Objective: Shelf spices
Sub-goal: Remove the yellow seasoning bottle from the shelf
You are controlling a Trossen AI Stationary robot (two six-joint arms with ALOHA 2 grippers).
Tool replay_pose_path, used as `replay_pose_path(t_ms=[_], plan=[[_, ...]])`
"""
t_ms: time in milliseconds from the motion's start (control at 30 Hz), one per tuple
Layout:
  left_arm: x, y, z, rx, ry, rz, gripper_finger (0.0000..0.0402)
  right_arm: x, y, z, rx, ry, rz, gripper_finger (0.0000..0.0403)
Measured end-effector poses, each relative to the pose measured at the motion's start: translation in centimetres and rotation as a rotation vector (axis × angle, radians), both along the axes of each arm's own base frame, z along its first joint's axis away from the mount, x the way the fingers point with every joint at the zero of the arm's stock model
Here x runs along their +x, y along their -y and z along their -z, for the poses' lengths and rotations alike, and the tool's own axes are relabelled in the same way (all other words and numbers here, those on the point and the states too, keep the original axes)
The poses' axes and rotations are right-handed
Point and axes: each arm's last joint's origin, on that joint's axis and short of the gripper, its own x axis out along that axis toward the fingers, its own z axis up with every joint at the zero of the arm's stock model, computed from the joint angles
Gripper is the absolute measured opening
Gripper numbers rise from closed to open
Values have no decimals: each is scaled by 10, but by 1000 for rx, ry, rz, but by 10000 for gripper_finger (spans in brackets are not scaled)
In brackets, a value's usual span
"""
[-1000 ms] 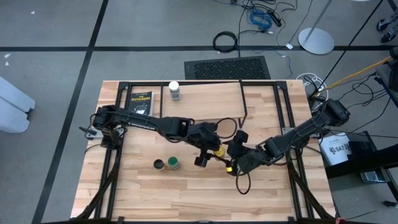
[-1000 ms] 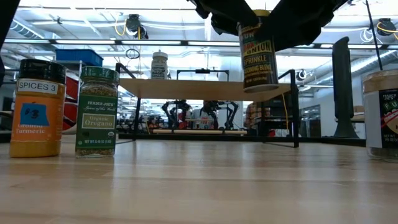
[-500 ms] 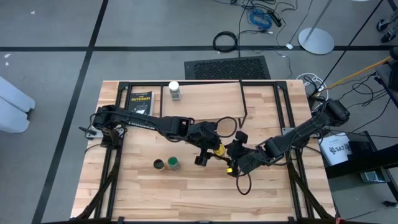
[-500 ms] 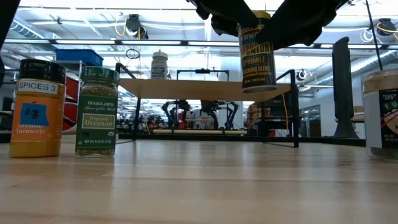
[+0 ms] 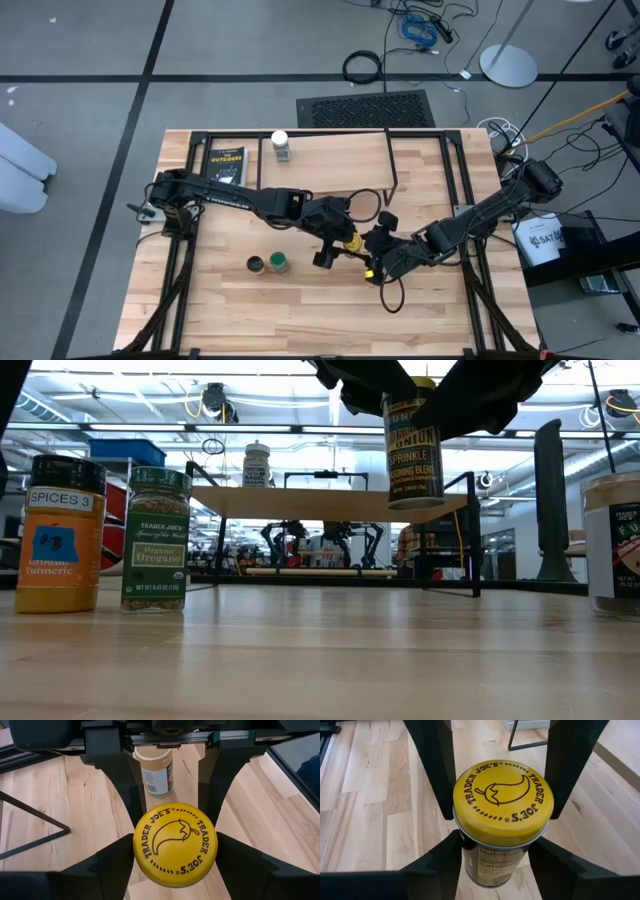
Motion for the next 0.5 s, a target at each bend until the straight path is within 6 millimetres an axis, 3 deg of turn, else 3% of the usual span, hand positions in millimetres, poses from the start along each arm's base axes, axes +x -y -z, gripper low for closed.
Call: replay_pose_path(t_ms=[500], plan=[[0,1,0,0,-2,2,272,-2,0,3,26,-32,5,193]])
